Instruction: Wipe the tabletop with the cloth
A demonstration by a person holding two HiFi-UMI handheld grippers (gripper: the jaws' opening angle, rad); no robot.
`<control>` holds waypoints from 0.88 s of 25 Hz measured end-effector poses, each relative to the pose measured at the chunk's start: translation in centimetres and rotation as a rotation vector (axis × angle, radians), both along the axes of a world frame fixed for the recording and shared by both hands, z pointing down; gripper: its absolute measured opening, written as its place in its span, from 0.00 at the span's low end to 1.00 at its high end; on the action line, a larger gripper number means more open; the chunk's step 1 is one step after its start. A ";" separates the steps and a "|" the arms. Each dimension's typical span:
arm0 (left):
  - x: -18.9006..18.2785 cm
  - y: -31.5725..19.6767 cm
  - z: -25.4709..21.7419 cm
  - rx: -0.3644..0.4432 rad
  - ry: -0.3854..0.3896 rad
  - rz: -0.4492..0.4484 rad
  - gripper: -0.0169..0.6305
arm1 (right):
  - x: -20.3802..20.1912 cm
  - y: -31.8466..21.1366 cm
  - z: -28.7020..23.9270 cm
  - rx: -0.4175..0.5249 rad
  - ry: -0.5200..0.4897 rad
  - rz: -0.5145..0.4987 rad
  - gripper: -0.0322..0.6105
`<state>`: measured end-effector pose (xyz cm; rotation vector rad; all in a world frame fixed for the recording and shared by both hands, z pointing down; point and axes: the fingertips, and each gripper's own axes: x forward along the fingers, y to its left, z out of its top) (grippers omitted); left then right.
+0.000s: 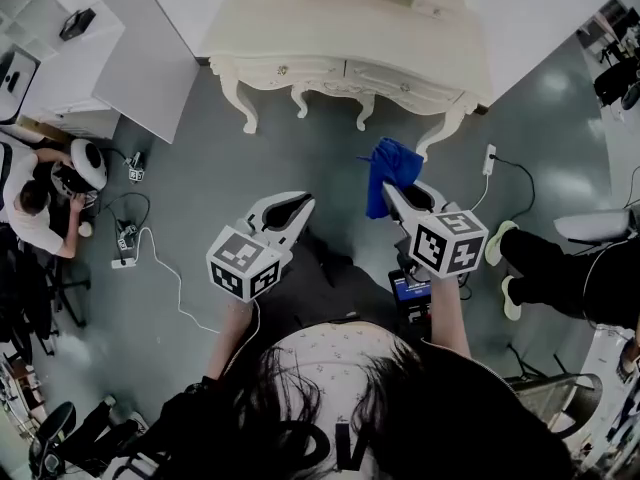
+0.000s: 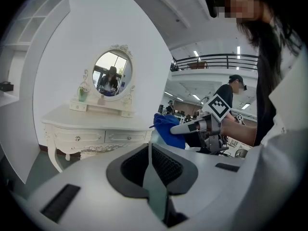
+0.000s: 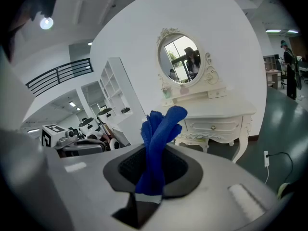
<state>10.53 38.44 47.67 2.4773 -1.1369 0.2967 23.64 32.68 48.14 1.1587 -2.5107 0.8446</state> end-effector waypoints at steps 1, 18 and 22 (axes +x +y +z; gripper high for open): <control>0.4 0.2 -0.1 0.003 0.000 -0.001 0.03 | 0.7 0.2 0.0 0.003 0.003 0.006 0.18; 4.8 0.3 0.2 0.015 -0.017 0.019 0.03 | 8.4 0.1 0.1 0.027 0.001 0.097 0.18; 4.7 0.0 0.0 0.020 -0.025 0.006 0.03 | 9.0 -0.4 -0.2 0.035 -0.006 0.104 0.18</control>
